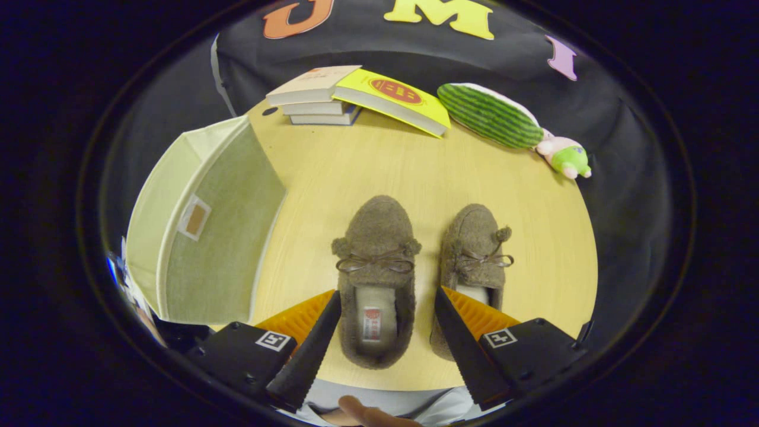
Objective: Open the storage box then place both shoes into the box .Put the left shoe in first, then the right shoe, with the right side of both shoes facing outward in a uniform manner.
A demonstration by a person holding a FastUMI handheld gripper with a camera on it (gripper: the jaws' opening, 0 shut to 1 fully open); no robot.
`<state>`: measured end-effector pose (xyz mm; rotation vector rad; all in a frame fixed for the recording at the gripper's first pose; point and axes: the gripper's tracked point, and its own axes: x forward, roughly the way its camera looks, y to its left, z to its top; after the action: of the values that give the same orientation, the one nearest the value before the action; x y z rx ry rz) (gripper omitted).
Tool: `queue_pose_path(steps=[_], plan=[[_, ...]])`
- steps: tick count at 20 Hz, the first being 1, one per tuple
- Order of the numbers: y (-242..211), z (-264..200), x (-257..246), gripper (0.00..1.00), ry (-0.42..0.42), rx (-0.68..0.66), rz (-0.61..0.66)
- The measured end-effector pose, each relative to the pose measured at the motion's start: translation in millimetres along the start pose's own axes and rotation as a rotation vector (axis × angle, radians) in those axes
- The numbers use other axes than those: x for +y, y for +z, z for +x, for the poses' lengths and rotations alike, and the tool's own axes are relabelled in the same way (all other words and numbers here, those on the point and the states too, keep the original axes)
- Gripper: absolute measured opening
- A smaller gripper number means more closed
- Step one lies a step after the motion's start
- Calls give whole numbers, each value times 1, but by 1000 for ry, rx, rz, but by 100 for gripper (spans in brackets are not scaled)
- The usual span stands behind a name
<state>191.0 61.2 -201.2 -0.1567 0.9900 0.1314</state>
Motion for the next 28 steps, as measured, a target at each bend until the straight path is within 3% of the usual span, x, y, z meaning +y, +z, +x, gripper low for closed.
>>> queue_pose_path(steps=[2,5,8,13,18,28], plan=[[-3,9,-9,100,-11,15,-28],[-17,25,-11,82,-8,81,-24],[-26,43,-15,32,-32,153,47],[-25,52,-14,9,1,174,179],[-22,31,1,6,104,216,341],[-1,-36,32,6,111,173,325]])
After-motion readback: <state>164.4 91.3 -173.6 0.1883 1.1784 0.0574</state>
